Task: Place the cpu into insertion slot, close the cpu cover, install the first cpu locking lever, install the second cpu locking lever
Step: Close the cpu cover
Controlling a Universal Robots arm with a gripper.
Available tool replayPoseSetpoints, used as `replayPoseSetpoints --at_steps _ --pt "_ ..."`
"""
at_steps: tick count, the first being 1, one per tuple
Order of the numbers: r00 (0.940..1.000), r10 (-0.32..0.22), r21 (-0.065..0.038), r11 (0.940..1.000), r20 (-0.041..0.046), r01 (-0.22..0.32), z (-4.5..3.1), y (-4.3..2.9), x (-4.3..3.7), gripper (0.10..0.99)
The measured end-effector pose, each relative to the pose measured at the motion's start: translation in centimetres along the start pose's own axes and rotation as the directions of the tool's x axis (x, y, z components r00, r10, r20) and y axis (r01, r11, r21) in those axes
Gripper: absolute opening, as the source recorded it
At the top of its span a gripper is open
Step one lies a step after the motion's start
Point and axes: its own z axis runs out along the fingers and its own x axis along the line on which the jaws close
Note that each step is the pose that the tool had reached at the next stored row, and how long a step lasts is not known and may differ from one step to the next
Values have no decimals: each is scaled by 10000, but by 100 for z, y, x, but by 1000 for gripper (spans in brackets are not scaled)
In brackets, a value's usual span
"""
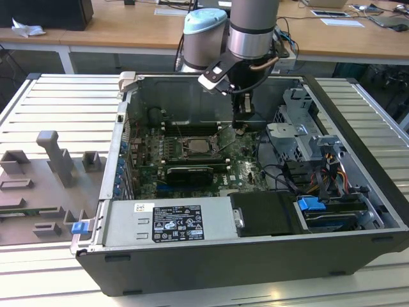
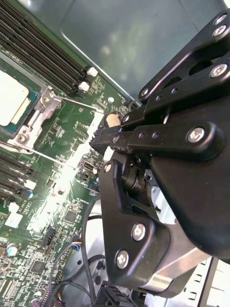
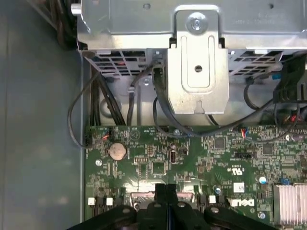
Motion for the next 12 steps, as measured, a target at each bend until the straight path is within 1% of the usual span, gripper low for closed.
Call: replayPoseSetpoints --at_steps 4,8,10,12 --pt "10000 0 -1 10000 -1 0 4 36 0 106" --pt "10000 0 0 10000 0 0 22 121 2 106" --pt "10000 -1 1 10000 2 1 72 145 2 106" --pt "10000 -1 2 10000 2 1 110 149 2 106"
